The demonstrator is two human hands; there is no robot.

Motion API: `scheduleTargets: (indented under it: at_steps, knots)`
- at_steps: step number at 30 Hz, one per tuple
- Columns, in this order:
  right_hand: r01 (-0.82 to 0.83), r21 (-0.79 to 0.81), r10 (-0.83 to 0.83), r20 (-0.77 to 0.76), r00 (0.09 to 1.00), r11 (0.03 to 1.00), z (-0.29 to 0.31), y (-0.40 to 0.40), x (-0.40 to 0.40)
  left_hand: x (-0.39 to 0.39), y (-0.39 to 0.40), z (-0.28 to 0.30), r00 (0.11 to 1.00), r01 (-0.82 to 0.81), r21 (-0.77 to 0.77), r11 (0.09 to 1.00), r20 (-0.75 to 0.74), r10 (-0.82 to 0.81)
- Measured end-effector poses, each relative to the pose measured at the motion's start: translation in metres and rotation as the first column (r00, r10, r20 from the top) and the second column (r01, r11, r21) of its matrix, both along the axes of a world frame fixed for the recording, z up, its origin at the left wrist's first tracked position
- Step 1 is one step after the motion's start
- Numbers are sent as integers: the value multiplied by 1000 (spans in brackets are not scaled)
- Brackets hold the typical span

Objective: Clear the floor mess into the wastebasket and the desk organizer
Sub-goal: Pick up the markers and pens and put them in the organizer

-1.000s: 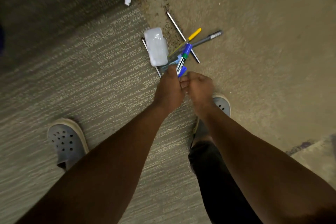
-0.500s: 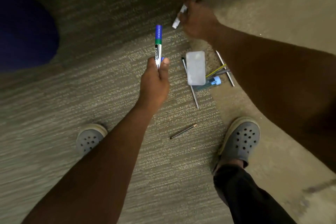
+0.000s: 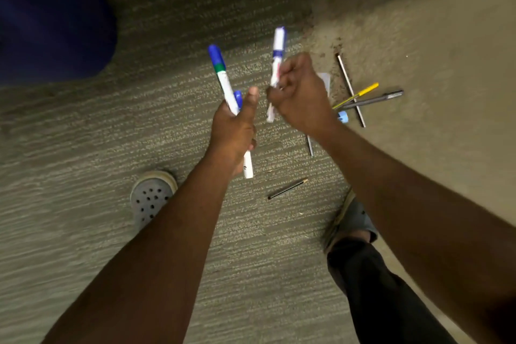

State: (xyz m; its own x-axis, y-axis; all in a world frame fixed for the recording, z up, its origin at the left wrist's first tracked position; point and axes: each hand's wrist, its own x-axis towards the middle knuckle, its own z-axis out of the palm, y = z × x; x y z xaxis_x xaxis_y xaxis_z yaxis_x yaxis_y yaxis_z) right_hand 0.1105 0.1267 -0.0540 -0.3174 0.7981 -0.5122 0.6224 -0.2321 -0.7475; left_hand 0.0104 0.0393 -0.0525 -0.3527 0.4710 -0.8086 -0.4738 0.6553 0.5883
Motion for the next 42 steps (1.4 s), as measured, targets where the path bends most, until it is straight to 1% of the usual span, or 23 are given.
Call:
scheduleTargets:
  at_steps: [1, 3, 5, 8, 9, 10, 11, 13, 15, 16, 18, 21, 23, 27, 29, 31, 33, 35, 36, 39, 40, 42]
  knots:
    - [-28, -30, 28, -19, 999, 999, 11, -21, 3, 1, 0, 3, 1000, 8, -19, 1000, 4, -8]
    - [-66, -36, 66, -11, 998, 997, 25, -53, 9, 3, -3, 6, 998, 55, -50, 997, 18, -54]
    - [-39, -36, 38, -27, 999, 999, 31, -73, 18, 6, -8, 8, 994, 113, -77, 991, 16, -112]
    - [-34, -82, 34, -6, 999, 996, 31, -87, 37, 12, -19, 6, 977, 190, -94, 977, -77, -197]
    - [-13, -119, 13, -2, 1000, 993, 30, -89, 44, 14, -23, 5, 965, 219, -104, 970, -124, -232]
    - [44, -141, -41, 24, 999, 989, 28, -89, 53, 16, -27, 3, 949, 250, -112, 962, -169, -267]
    - [118, -123, -110, 74, 991, 985, 23, -87, 63, 17, -30, 0, 934, 275, -118, 954, -203, -295]
    - [208, -3, -199, 277, 940, 978, 8, -72, 88, 19, -34, -4, 917, 306, -128, 943, -225, -329]
    - [261, 77, -265, 481, 836, 962, -11, -48, 114, 18, -35, -7, 922, 300, -121, 946, -217, -320]
    - [288, 94, -292, 538, 791, 953, -23, -37, 127, 20, -36, -9, 924, 296, -116, 948, -219, -315]
    - [308, 96, -303, 596, 744, 946, -44, -18, 149, 25, -35, -12, 927, 289, -108, 951, -218, -306]
    - [269, 70, -251, 633, 732, 960, -64, 5, 164, 31, -34, -15, 924, 306, -95, 947, -209, -320]
    - [265, 49, -231, 653, 721, 963, -74, 20, 167, 34, -32, -16, 923, 319, -70, 945, -205, -326]
    - [452, 2, -352, 630, 692, 892, -86, 41, 162, 40, -26, -20, 924, 316, -36, 948, -213, -316]
    - [438, -36, -324, 619, 715, 898, -89, 46, 155, 41, -23, -21, 924, 321, -30, 947, -212, -320]
    - [411, -35, -314, 586, 747, 911, -91, 51, 149, 39, -20, -20, 924, 327, -25, 945, -200, -326]
    - [431, -31, -348, 537, 768, 902, -94, 56, 145, 38, -17, -19, 927, 328, -21, 944, -187, -326]
    - [478, -48, -389, 513, 765, 877, -94, 64, 142, 37, -11, -19, 924, 331, -23, 943, -195, -329]
    - [468, -57, -376, 514, 771, 882, -95, 68, 141, 37, -8, -20, 919, 337, -31, 941, -204, -336]
    - [319, -59, -245, 515, 821, 946, -96, 65, 142, 33, -9, -19, 913, 345, -34, 938, -221, -343]
    - [302, -64, -231, 500, 835, 951, -96, 62, 143, 32, -10, -19, 912, 344, -36, 938, -225, -343]
    - [333, -63, -271, 451, 851, 941, -96, 57, 148, 32, -11, -19, 911, 342, -36, 939, -231, -341]
